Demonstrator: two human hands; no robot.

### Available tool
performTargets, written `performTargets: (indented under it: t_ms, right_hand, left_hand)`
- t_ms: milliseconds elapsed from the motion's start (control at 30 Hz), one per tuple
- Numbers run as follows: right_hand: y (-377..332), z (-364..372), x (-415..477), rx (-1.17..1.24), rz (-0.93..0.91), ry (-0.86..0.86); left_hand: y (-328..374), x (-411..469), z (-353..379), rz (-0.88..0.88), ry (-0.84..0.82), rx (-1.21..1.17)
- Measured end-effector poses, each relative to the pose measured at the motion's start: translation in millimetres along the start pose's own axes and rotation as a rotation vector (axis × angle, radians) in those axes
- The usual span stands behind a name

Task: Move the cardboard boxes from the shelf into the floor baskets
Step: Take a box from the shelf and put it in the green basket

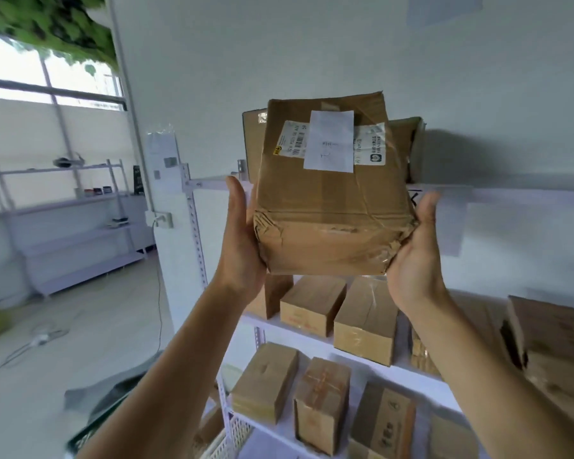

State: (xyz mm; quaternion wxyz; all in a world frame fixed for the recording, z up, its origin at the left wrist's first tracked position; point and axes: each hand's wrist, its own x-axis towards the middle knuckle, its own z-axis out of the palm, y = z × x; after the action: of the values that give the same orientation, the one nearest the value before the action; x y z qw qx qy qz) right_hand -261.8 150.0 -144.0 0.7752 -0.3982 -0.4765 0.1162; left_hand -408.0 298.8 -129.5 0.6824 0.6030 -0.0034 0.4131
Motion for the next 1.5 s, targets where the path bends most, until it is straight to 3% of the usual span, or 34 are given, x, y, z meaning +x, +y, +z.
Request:
performTargets:
  t_ms: [367, 533, 1000, 1233, 1500]
  right_hand:
    - [123.1, 140.9, -22.8, 0.138, 0.26, -0.113]
    - [180.1, 190.5, -25.5, 0.197, 0.341, -0.073]
    - [350.9, 292.2, -9.3, 0.32, 0.5, -0.345]
    - [423.4, 342.3, -1.5, 0.214, 0.557, -0.327]
    - [499.1, 447.7, 5.0, 0.13, 0.615, -0.208]
  left_hand:
    - [17.6, -71.7, -175.9, -0.085, 0.294, 0.134]
    - [9.7, -87.2, -236.1, -0.131, 0.419, 0.137]
    - [-30.5, -80.1, -401.3, -0.305, 0.676, 0.147]
    - [-45.5, -68.2, -484.9, -0.364, 0.705, 0.124]
    - [-52.8, -49.4, -636.8, -0.421, 0.6, 0.107]
